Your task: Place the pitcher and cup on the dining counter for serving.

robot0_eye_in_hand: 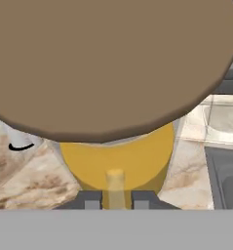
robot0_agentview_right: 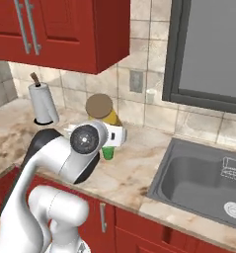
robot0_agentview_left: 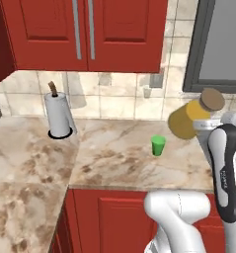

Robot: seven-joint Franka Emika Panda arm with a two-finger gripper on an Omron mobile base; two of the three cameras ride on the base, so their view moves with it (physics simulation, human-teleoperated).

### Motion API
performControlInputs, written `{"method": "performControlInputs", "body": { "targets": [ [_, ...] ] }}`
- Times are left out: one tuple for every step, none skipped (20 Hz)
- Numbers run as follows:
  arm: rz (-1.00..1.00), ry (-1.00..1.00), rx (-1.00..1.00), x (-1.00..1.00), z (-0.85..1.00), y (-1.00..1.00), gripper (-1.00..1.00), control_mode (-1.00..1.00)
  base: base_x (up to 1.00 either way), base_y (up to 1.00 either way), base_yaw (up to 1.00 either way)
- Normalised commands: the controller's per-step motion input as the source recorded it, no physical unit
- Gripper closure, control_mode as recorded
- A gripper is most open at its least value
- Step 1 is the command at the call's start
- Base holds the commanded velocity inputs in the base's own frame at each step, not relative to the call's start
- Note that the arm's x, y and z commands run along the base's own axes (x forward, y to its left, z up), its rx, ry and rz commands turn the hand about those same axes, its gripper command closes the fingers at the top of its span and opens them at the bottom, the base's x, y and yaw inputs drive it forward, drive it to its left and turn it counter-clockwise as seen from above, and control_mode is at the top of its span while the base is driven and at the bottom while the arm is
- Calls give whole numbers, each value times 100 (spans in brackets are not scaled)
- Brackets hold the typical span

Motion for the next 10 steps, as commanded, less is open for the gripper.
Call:
{"method": "performControlInputs", "body": {
  "targets": [
    [0, 0, 0, 0, 0, 0, 100, 100, -49, 0, 100],
    [0, 0, 0, 0, 0, 0, 100, 100, -41, 0, 100],
    [0, 0, 0, 0, 0, 0, 100, 100, -35, 0, 100],
    [0, 0, 0, 0, 0, 0, 100, 100, -27, 0, 100],
    [0, 0, 0, 0, 0, 0, 100, 100, -25, 0, 100],
    [0, 0, 0, 0, 0, 0, 100, 100, -21, 0, 100],
    [0, 0, 0, 0, 0, 0, 100, 100, -13, 0, 100],
    [0, 0, 0, 0, 0, 0, 100, 100, -9, 0, 100],
    [0, 0, 0, 0, 0, 0, 100, 100, -6, 0, 100],
    [0, 0, 0, 0, 0, 0, 100, 100, -6, 0, 100]
  ]
}}
